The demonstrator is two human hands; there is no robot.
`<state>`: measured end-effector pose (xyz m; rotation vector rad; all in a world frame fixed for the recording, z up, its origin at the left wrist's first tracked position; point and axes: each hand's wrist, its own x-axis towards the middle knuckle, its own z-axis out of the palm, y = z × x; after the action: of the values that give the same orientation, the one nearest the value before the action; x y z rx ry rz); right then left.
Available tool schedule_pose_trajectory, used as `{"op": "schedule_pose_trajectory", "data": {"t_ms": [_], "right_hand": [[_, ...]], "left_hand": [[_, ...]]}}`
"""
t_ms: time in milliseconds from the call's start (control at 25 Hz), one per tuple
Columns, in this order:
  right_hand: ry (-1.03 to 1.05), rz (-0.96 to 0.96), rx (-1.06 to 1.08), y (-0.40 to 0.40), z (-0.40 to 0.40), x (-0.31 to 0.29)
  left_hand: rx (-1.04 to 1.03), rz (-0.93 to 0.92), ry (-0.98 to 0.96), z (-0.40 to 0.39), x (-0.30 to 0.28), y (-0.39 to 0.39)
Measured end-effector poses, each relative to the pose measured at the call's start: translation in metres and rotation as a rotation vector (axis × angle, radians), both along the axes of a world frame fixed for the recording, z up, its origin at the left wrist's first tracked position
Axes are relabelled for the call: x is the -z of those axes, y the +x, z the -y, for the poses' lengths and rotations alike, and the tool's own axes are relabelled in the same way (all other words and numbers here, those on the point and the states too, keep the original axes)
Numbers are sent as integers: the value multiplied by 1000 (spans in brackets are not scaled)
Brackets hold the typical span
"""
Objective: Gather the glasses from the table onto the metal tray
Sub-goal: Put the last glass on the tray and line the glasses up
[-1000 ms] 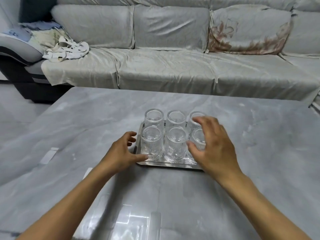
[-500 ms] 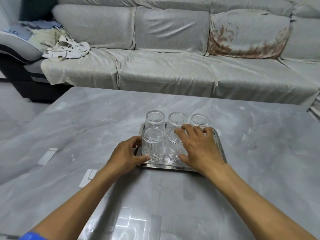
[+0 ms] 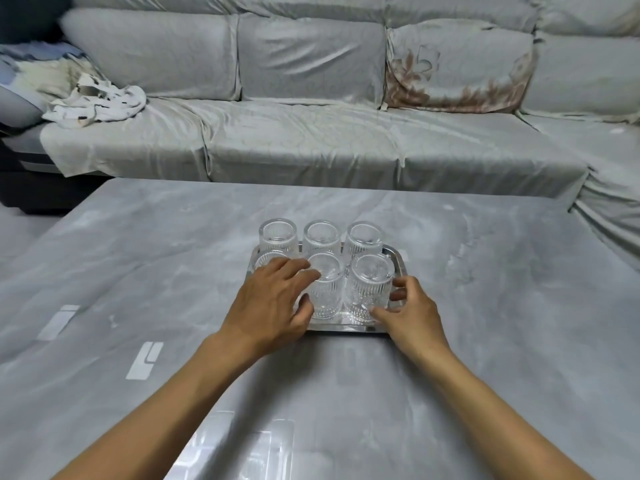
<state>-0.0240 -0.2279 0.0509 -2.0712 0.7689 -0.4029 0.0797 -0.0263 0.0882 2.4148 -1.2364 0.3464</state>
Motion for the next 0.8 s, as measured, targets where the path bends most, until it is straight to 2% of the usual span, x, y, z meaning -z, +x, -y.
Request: {"op": "schedule_pose_trajectory", "data": {"t_ms": [160, 240, 320, 360, 400, 440, 520, 600, 800], "right_hand": [[41, -51, 4, 2, 3, 4], [87, 1, 55, 11, 21, 0], [301, 153, 142, 32, 49, -15], [468, 195, 142, 45, 61, -24], [604, 185, 119, 58, 69, -29], [684, 142, 80, 69, 75, -28], [695, 53, -9, 86, 79, -16], [666, 24, -52, 96, 78, -7], [596, 41, -60, 95, 76, -10]], "left_hand": [[57, -8, -23, -4, 2, 4], [41, -109, -182, -9, 4, 15], [-146, -413, -546, -16, -4, 50], [-247, -657, -724, -16, -10, 72], [-313, -910, -817, -17, -13, 93], [-344, -1114, -811, -16, -11, 111], [-294, -1278, -660, -12, 5, 132], [-222, -1302, -601, -3, 15, 138], [-233, -1256, -523, -3, 11, 148]]}}
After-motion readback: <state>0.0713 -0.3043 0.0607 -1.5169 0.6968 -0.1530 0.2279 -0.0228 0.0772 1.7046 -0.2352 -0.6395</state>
